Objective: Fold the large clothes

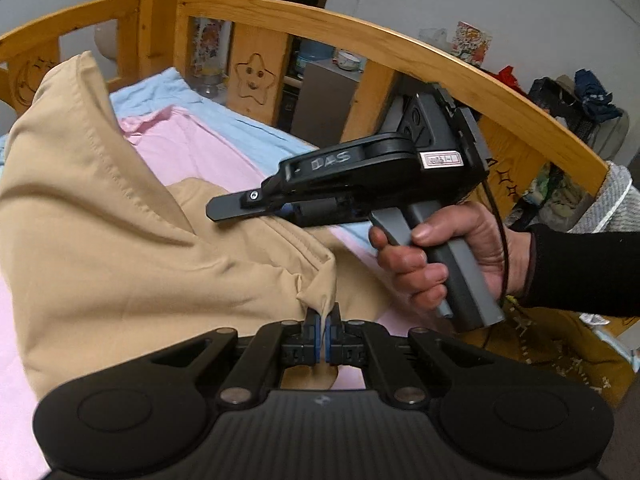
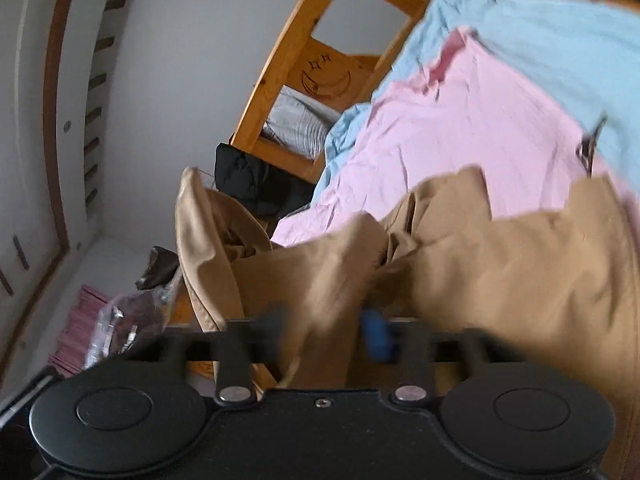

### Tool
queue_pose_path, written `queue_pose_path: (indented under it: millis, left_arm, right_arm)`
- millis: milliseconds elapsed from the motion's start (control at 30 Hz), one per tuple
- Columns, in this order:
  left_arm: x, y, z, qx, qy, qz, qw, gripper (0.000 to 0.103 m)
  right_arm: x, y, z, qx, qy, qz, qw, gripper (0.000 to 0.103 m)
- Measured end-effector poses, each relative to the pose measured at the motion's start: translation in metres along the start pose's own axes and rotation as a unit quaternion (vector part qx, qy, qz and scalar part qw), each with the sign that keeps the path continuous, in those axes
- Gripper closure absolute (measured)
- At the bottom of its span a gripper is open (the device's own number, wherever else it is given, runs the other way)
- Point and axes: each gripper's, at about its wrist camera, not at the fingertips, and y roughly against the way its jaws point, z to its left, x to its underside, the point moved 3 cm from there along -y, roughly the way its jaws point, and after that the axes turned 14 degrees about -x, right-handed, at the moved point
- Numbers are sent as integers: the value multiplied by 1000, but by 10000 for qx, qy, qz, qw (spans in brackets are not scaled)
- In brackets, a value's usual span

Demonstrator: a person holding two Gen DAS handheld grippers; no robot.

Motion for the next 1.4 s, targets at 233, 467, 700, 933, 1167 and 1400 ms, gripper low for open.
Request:
queue_pose_path:
  millis: [233, 467, 700, 933, 1167, 1400]
  left_arm:
    - [-18, -27, -32, 671, -120, -189, 9975, 103]
    - [-20, -90, -53, 940, -40, 160, 9954, 103]
    - [-16, -101, -51, 976, -59, 448, 9942, 94]
    - [-27, -48, -22, 1119, 196, 52, 9935, 51]
    - [-28, -7, 38, -782, 675, -509, 9933, 32]
    - [-1, -32, 75, -1344, 1216, 297, 9830, 33]
  right_arm:
    - [-5, 55, 25, 1091, 1361, -530, 9832, 101]
    - [0, 82, -9, 2225, 1900, -262, 9559, 101]
    - [16, 81, -46, 2478, 1902, 12, 9500, 100]
    - [21, 77, -47, 2569, 1995, 16, 9456, 98]
    - [24, 75, -38, 2753, 2082, -10, 9385, 97]
    - [23, 76, -6, 3341, 2689, -18, 9034, 78]
